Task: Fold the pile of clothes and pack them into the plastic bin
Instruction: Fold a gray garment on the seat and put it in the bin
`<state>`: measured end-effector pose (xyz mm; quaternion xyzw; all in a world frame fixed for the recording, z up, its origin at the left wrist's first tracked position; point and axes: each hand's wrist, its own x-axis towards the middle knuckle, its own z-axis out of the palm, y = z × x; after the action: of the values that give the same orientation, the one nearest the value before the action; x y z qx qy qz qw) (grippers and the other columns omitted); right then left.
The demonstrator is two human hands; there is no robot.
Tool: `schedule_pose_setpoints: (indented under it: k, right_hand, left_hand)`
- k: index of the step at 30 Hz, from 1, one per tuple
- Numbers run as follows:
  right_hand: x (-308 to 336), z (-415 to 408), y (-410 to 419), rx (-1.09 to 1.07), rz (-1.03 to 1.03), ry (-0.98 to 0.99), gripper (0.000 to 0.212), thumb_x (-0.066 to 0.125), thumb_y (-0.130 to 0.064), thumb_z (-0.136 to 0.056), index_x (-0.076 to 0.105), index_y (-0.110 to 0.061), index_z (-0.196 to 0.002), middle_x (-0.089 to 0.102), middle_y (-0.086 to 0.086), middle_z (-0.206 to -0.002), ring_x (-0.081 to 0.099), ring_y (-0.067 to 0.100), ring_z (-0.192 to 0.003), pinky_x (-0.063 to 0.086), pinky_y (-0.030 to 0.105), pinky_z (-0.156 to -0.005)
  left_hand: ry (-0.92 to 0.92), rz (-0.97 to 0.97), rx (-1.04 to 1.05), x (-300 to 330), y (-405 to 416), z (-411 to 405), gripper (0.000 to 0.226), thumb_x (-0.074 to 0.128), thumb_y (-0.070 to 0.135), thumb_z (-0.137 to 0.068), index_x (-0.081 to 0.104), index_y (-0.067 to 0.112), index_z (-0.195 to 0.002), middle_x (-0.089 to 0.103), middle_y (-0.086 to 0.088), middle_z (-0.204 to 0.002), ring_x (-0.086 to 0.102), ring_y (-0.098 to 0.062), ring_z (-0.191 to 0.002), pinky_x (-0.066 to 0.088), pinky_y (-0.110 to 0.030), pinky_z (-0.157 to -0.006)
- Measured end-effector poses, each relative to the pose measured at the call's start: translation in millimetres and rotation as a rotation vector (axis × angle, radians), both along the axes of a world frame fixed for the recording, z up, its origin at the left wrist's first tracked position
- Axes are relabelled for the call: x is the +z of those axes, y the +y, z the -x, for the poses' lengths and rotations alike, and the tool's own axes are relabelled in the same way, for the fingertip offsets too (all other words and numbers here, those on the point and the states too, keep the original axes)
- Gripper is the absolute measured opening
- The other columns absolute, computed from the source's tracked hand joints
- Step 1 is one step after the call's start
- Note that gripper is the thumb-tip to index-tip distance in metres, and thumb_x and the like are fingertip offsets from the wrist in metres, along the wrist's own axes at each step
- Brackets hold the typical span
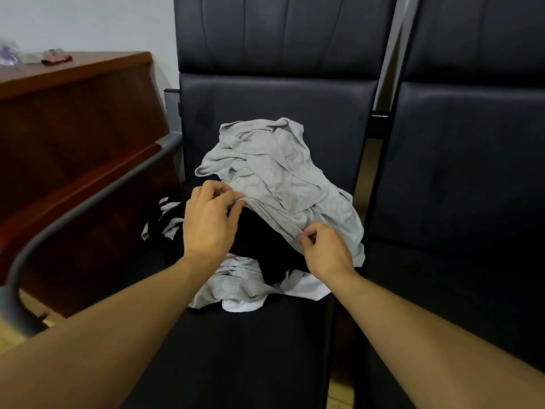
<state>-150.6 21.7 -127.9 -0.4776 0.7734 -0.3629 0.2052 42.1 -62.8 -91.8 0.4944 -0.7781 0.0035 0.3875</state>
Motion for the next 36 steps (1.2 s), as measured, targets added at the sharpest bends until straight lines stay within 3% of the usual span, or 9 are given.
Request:
schedule_pose_setpoints:
  k: [5, 10, 13, 17, 20, 24, 29, 32, 36]
  right_hand:
    - [35.7, 21.8, 29.2, -0.041, 0.194, -0.171, 0.014, 0.045, -0.030, -0.107, 0.051, -0.017, -0.105, 0.061, 0.002, -0.089, 0.054, 0.008, -0.072, 0.042, 0.015, -0.057]
    - [103.7, 46.8, 59.1, -0.021, 0.357, -0.234, 0.012, 0.048, -0.033, -0.106, 0.052, -0.024, -0.099, 0.057, 0.000, -0.081, 0.048, 0.009, -0.065, 0.043, 0.027, -0.063]
    - [146.6, 61.2, 80.2, 0.098, 0.310, -0.124, 0.016, 0.062, -0.043, -0.097, 0.055, -0.029, -0.099, 0.065, 0.002, -0.093, 0.057, 0.010, -0.075, 0.048, 0.031, -0.069]
    - [203.6, 74.3, 117.7, 0.189, 0.131, 0.232, 0.048, 0.075, -0.068, -0.074, 0.054, -0.038, -0.106, 0.067, -0.009, -0.098, 0.065, 0.010, -0.086, 0.056, 0.034, -0.074]
    - [241.1, 86.0, 139.0, 0.101, 0.079, 0.467, 0.032, 0.064, -0.064, -0.087, 0.062, -0.033, -0.095, 0.068, -0.007, -0.087, 0.064, 0.016, -0.081, 0.056, 0.041, -0.073]
    - [275.5, 102.4, 171.9, 0.034, 0.108, 0.498, 0.034, 0.059, -0.060, -0.093, 0.066, -0.029, -0.082, 0.066, -0.003, -0.075, 0.063, 0.020, -0.073, 0.047, 0.036, -0.059]
    - [300.8, 117.2, 215.6, -0.053, 0.083, 0.533, 0.053, 0.056, -0.076, -0.082, 0.064, -0.024, -0.088, 0.066, -0.001, -0.076, 0.063, 0.020, -0.071, 0.053, 0.040, -0.064]
    - [307.3, 131.3, 238.7, -0.132, 0.058, 0.539, 0.060, 0.052, -0.079, -0.082, 0.062, -0.020, -0.080, 0.062, 0.000, -0.071, 0.060, 0.021, -0.067, 0.050, 0.040, -0.062]
    - [304.3, 150.8, 261.9, -0.226, 0.064, 0.490, 0.061, 0.051, -0.060, -0.097, 0.059, -0.009, -0.066, 0.054, 0.006, -0.058, 0.053, 0.025, -0.057, 0.038, 0.035, -0.054]
  left_hand:
    - [-0.004, 0.073, -0.098, 26.6, 13.2, 3.9, 0.018, 0.068, 0.030, -0.093, 0.079, 0.019, -0.103, 0.061, 0.005, -0.113, 0.052, -0.016, -0.106, 0.048, -0.041, -0.093]
    - [0.124, -0.110, -0.204, 77.1, 43.3, 20.7, 0.015, 0.053, 0.032, -0.102, 0.062, 0.021, -0.104, 0.063, 0.009, -0.098, 0.056, -0.010, -0.090, 0.043, -0.028, -0.079]
    - [0.223, -0.172, -0.207, 116.3, 61.7, 28.1, 0.018, 0.045, 0.034, -0.106, 0.056, 0.020, -0.111, 0.062, 0.006, -0.092, 0.055, -0.011, -0.080, 0.035, -0.026, -0.069]
    - [0.250, -0.146, -0.232, 165.3, 78.5, 34.0, 0.017, 0.042, 0.040, -0.106, 0.053, 0.028, -0.109, 0.066, 0.001, -0.094, 0.061, -0.017, -0.084, 0.043, -0.035, -0.069]
    - [0.265, -0.117, -0.277, 198.5, 98.5, 40.6, 0.019, 0.044, 0.045, -0.105, 0.056, 0.031, -0.107, 0.067, 0.005, -0.093, 0.062, -0.012, -0.085, 0.049, -0.035, -0.071]
    - [0.262, -0.100, -0.334, 234.6, 125.7, 52.1, 0.027, 0.048, 0.050, -0.102, 0.064, 0.028, -0.106, 0.068, 0.011, -0.095, 0.061, -0.005, -0.087, 0.051, -0.029, -0.074]
    - [0.338, -0.136, -0.410, 264.0, 161.6, 69.6, 0.031, 0.056, 0.049, -0.098, 0.074, 0.023, -0.100, 0.070, 0.014, -0.092, 0.065, -0.004, -0.089, 0.053, -0.028, -0.080]
    - [0.356, -0.250, -0.509, 280.5, 187.6, 81.0, 0.029, 0.062, 0.046, -0.095, 0.077, 0.022, -0.096, 0.072, 0.012, -0.087, 0.066, -0.002, -0.080, 0.053, -0.024, -0.071]
    - [0.417, -0.505, -0.654, 301.1, 225.2, 100.3, 0.030, 0.061, 0.038, -0.099, 0.076, 0.012, -0.096, 0.073, -0.001, -0.084, 0.068, -0.009, -0.067, 0.056, -0.023, -0.054]
